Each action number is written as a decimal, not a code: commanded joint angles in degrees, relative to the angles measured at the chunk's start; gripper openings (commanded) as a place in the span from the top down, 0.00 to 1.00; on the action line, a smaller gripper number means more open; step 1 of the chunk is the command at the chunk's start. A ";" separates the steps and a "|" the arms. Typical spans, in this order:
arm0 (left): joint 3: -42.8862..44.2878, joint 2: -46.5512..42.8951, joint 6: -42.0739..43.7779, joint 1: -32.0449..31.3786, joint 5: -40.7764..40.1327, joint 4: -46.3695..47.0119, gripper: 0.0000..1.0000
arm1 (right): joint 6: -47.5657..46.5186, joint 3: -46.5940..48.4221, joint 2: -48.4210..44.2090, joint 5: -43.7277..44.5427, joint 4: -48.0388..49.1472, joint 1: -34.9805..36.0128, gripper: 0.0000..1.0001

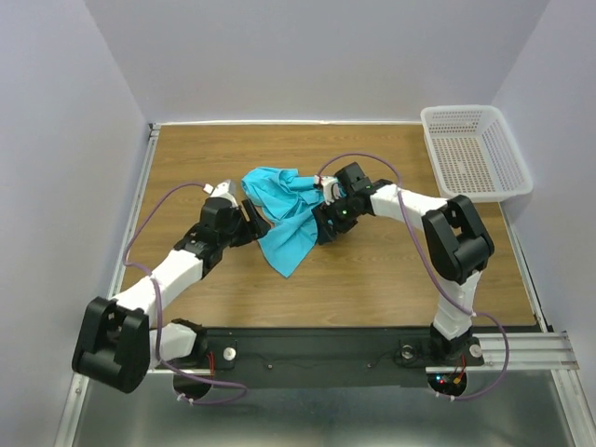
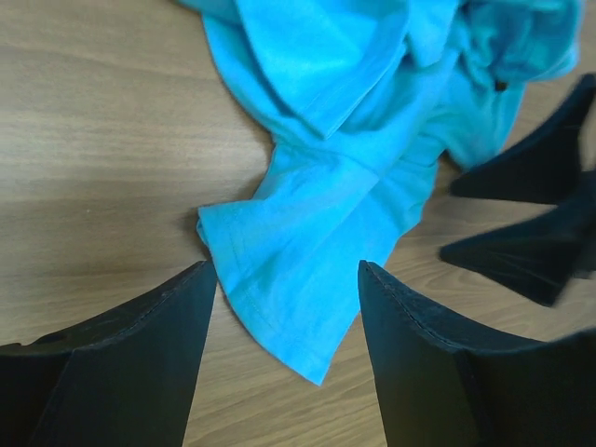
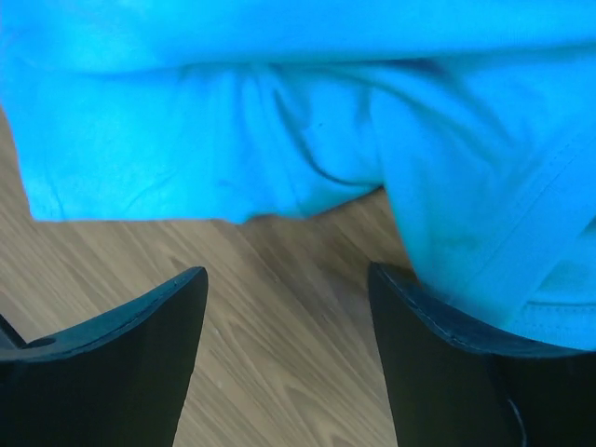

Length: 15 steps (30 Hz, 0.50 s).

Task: Fold and stack the t-shirts
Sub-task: Flatten the tshirt out

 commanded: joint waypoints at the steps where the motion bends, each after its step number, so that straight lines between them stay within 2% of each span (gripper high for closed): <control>1: 0.17 -7.04 -0.43 -0.28 -2.69 0.66 0.26 | 9.66 3.69 2.34 3.85 5.23 1.53 0.25; 7: -0.80 -12.76 -1.22 -0.27 -3.75 -2.15 0.26 | 12.65 5.28 5.59 0.95 5.67 3.99 0.33; 10: -0.80 -14.96 -1.57 -0.10 -4.36 -2.94 0.26 | 12.48 5.10 7.09 2.95 5.50 5.92 0.46; 11: -0.71 -15.22 -1.49 -0.10 -4.54 -3.38 0.26 | 12.04 4.75 7.27 5.31 5.49 6.54 0.52; 12: -0.54 -15.66 -1.49 -0.10 -4.63 -3.65 0.26 | 12.04 4.23 7.35 6.47 5.41 6.63 0.67; 14: 0.16 -15.84 -1.14 -0.19 -5.06 -4.78 0.26 | 10.30 1.95 5.78 10.76 4.27 6.63 0.86; 15: 0.34 -16.01 -0.52 -0.10 -5.33 -5.14 0.26 | 8.71 0.81 4.29 12.35 3.57 6.63 0.99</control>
